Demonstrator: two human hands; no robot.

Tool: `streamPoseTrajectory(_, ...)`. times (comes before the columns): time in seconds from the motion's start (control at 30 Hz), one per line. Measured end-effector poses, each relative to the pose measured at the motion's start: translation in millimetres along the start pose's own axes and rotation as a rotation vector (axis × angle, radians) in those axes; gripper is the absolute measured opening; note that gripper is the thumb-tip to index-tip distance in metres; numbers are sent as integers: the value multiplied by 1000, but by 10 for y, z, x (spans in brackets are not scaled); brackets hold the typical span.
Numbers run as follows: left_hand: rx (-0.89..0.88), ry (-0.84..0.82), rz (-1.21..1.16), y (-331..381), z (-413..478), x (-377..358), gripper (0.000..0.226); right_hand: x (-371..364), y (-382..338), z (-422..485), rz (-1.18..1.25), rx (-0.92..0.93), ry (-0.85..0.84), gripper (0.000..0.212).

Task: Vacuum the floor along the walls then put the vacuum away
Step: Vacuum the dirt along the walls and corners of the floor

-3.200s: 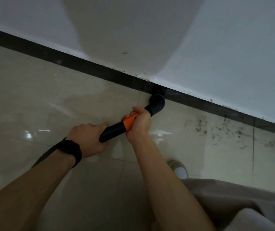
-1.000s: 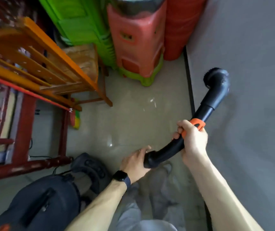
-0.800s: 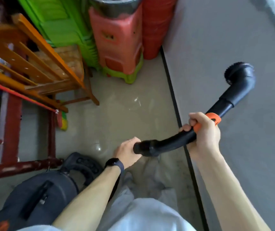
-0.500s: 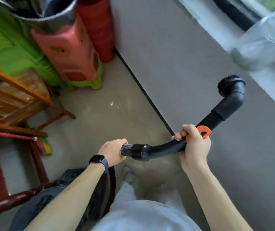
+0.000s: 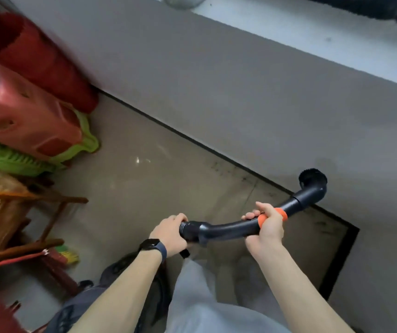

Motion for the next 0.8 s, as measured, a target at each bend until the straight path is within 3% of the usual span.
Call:
streamPoseTrajectory(0.17, -133, -70, 103, 535, 241, -252, 47, 214, -24, 323, -42, 53, 55, 24)
streamPoseTrajectory(0.37, -172, -181, 196, 615, 732, -664, 39, 327, 433, 838, -162, 50, 74, 30)
streamPoseTrajectory(0.53, -173, -117, 108, 288, 1239, -795, 20, 305, 759, 1345, -194, 40, 39, 26)
streamPoseTrajectory(0.8, -52, 40, 29, -627, 2250, -1262, 22, 305, 1382, 2720, -412, 14, -86, 38)
Point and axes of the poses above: each hand's wrist, its own z-axis towards the middle knuckle, its own x-axis out of the back of the hand, y = z × x, the point moved 10 cm from there along z, towards the middle knuckle, and after that the axes turned 10 degrees about -y, right-handed, at the moved point
